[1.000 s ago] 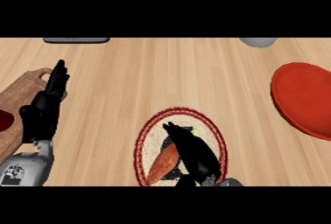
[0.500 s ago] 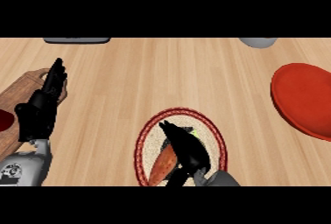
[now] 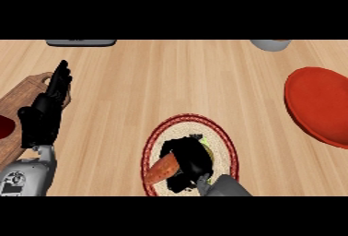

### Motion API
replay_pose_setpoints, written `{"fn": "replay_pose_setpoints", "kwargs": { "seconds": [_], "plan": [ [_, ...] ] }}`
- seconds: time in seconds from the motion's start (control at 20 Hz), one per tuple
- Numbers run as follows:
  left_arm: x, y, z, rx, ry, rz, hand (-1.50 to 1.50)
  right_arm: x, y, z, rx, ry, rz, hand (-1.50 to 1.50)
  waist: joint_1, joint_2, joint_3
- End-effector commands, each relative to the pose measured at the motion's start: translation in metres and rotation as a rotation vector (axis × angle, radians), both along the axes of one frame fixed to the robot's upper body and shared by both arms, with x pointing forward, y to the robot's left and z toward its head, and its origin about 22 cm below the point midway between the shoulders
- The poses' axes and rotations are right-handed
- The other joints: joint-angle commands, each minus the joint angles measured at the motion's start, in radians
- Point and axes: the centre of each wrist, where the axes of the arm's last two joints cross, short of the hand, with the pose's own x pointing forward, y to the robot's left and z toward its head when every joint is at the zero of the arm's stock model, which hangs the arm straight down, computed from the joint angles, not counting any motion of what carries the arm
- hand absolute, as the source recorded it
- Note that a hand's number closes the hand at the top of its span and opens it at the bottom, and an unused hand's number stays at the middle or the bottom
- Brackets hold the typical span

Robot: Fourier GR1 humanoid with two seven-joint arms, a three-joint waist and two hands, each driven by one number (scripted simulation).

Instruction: Pick the sweet potato from the placemat and place it in the bowl

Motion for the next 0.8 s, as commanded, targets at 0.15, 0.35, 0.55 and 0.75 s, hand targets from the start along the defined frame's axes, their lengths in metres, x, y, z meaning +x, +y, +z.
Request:
{"fn": "replay_pose_setpoints", "kwargs": {
  "seconds": [0.15,0.35,0.55,0.75],
  "plan": [
    [0.002,-0.003,-0.034,0.004,-0.009,-0.007,0.0,0.003,0.007,-0.021,0.046,-0.023,0.009,1.5,0.004,0.012,0.003],
    [0.003,-0.001,-0.01,0.002,-0.022,0.017,0.0,0.009,0.011,-0.006,-0.033,-0.026,-0.076,1.5,0.005,0.011,0.003],
    [-0.002,0.004,-0.006,0.008,-0.009,-0.015,0.0,0.03,0.02,0.011,-0.13,-0.009,-0.298,1.5,0.021,0.011,0.003],
    [-0.001,-0.017,-0.003,0.009,0.003,-0.005,0.0,0.03,0.036,0.043,-0.105,-0.1,-0.315,1.5,0.005,0.008,0.003]
  ]
}}
